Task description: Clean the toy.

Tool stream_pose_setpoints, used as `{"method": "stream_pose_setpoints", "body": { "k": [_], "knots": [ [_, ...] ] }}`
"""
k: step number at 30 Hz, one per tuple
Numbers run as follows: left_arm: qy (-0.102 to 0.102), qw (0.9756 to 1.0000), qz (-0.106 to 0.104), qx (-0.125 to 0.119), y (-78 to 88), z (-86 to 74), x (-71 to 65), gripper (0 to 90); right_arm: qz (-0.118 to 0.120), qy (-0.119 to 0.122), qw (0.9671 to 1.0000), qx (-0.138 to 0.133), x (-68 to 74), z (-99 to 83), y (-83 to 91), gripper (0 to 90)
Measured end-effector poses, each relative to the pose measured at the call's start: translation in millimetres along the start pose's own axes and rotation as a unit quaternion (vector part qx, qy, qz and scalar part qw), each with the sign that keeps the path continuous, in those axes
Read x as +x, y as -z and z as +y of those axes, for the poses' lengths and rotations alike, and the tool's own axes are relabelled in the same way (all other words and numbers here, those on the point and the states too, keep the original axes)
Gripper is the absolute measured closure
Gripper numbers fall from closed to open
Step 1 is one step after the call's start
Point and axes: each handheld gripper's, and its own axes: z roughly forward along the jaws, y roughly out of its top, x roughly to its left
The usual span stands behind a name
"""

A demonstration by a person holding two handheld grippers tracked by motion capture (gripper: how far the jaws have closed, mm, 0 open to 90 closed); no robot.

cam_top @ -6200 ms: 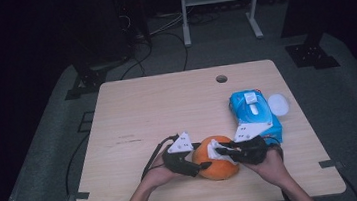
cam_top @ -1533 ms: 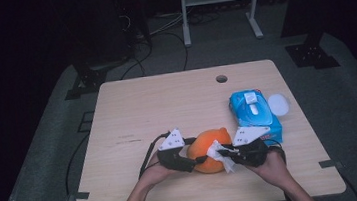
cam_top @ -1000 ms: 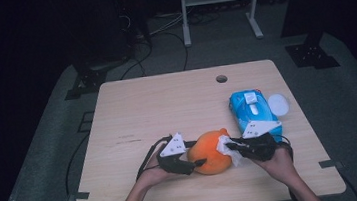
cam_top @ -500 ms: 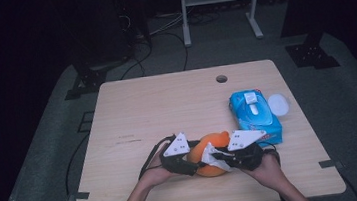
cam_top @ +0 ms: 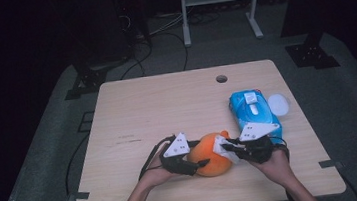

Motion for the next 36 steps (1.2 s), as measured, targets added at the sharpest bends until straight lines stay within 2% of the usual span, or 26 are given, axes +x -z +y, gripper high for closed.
{"method": "stream_pose_setpoints", "body": {
  "k": [2, 4, 8, 10, 14, 16, 18, 20, 21, 23, 25, 27, 29, 30, 32, 34, 36],
  "knots": [
    [-0.012, 0.9999, 0.002, 0.009, 0.2, 1.7, -2.0, 33.9, 0.011, 0.016, 0.9998, -0.004, 7.2, 5.6, -4.0, 80.8],
    [-0.009, 0.9999, 0.003, 0.009, 1.3, 1.0, -1.3, 34.3, 0.007, 0.025, 0.9997, 0.003, 8.7, 6.0, -7.0, 80.8],
    [-0.010, 0.9999, 0.005, 0.008, -0.8, 3.6, -2.5, 34.2, -0.004, 0.005, 1.0000, 0.005, -0.8, 3.1, -2.4, 80.9],
    [-0.011, 0.9999, 0.002, 0.008, -2.3, 5.5, -5.1, 33.3, -0.008, 0.014, 0.9999, 0.003, 5.6, 4.6, -3.2, 80.9],
    [-0.033, 0.9993, -0.003, 0.015, -3.4, 8.4, -10.3, 32.4, 0.032, 0.029, 0.9990, -0.011, 23.8, 10.5, -13.6, 80.9],
    [-0.039, 0.9990, -0.002, 0.020, -1.7, 7.7, -9.0, 32.9, 0.030, 0.048, 0.9984, -0.002, 30.0, 13.4, -17.3, 80.9],
    [-0.033, 0.9993, -0.002, 0.020, -0.2, 6.0, -6.8, 33.8, 0.030, 0.041, 0.9987, -0.004, 24.8, 13.6, -14.8, 81.0],
    [-0.033, 0.9990, -0.002, 0.028, 1.8, 4.4, -4.3, 33.8, 0.011, 0.034, 0.9994, -0.002, 14.6, 10.1, -9.1, 80.9],
    [-0.029, 0.9992, -0.004, 0.028, 2.5, 3.3, -3.0, 33.9, 0.003, 0.027, 0.9996, -0.001, 7.8, 6.7, -6.0, 80.9],
    [-0.021, 0.9994, -0.006, 0.025, 2.5, 1.9, -1.3, 33.9, 0.001, 0.003, 1.0000, -0.001, -6.1, -0.4, -0.4, 80.9],
    [-0.019, 0.9995, -0.011, 0.024, 3.0, 3.6, -0.2, 32.8, -0.006, -0.003, 1.0000, 0.002, -10.8, -3.6, 2.7, 80.9],
    [-0.007, 0.9997, -0.008, 0.023, 4.5, 7.9, 2.5, 24.2, -0.006, 0.003, 1.0000, 0.002, -7.4, -3.5, 1.7, 80.8],
    [0.011, 0.9999, -0.009, -0.003, 6.7, 9.1, 5.5, 20.2, -0.003, 0.017, 0.9998, 0.001, -0.2, -1.0, -1.0, 80.8],
    [0.018, 0.9998, -0.011, -0.006, 6.3, 9.5, 6.0, 20.3, 0.001, 0.021, 0.9998, -0.002, 3.3, 1.2, -2.1, 80.8],
    [0.013, 0.9998, -0.012, -0.001, 5.0, 8.6, 5.1, 21.1, 0.005, 0.035, 0.9994, -0.005, 10.8, 5.8, -4.4, 80.7],
    [0.012, 0.9999, -0.012, 0.002, 5.5, 5.4, 4.8, 28.4, -0.005, 0.054, 0.9985, 0.002, 16.5, 7.9, -5.6, 80.7],
    [0.019, 0.9998, -0.008, 0.008, 6.0, 2.9, 6.8, 33.1, -0.005, 0.049, 0.9988, 0.004, 13.2, 7.1, -3.9, 80.7]
  ]
}}
